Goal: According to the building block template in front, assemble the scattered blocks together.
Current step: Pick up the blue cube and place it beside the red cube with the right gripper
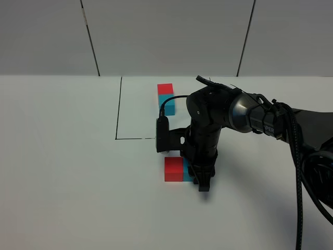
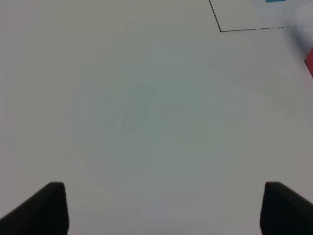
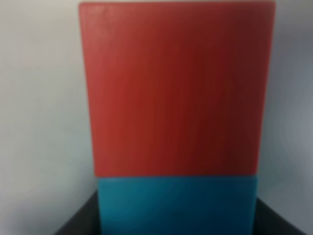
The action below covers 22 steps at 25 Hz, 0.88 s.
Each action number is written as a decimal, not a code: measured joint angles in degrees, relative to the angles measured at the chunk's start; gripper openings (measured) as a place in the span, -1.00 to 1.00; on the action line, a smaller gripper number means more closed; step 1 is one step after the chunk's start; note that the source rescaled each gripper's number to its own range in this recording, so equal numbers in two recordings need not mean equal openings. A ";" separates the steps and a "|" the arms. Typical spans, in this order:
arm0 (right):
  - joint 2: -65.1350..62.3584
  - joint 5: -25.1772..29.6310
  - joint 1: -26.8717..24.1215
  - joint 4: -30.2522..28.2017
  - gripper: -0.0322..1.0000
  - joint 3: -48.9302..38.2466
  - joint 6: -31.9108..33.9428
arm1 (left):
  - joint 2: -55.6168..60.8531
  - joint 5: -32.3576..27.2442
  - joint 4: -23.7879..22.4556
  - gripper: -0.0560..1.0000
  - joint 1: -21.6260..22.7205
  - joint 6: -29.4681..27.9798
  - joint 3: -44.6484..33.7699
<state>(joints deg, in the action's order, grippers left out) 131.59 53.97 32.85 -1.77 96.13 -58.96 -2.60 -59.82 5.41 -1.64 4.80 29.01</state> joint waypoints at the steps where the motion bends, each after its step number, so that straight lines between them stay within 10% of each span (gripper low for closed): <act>1: 0.00 0.00 0.00 0.05 -0.94 0.00 0.00 | 0.00 0.00 0.00 0.40 0.00 0.00 0.00; 11: 0.00 0.06 -0.06 0.48 -0.90 0.06 0.00 | 0.00 0.00 0.00 0.40 0.00 0.00 0.00; 18: -0.53 -0.69 -0.54 1.77 0.82 -0.01 2.50 | 0.00 0.00 0.00 0.40 0.00 0.00 0.00; 22: -4.13 0.41 -0.74 1.77 1.00 -0.20 5.56 | 0.00 0.00 0.00 0.40 0.00 0.00 0.00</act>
<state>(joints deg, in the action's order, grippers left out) 127.46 54.39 32.11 0.00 95.93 -53.39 -2.60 -59.82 5.41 -1.64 4.80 29.01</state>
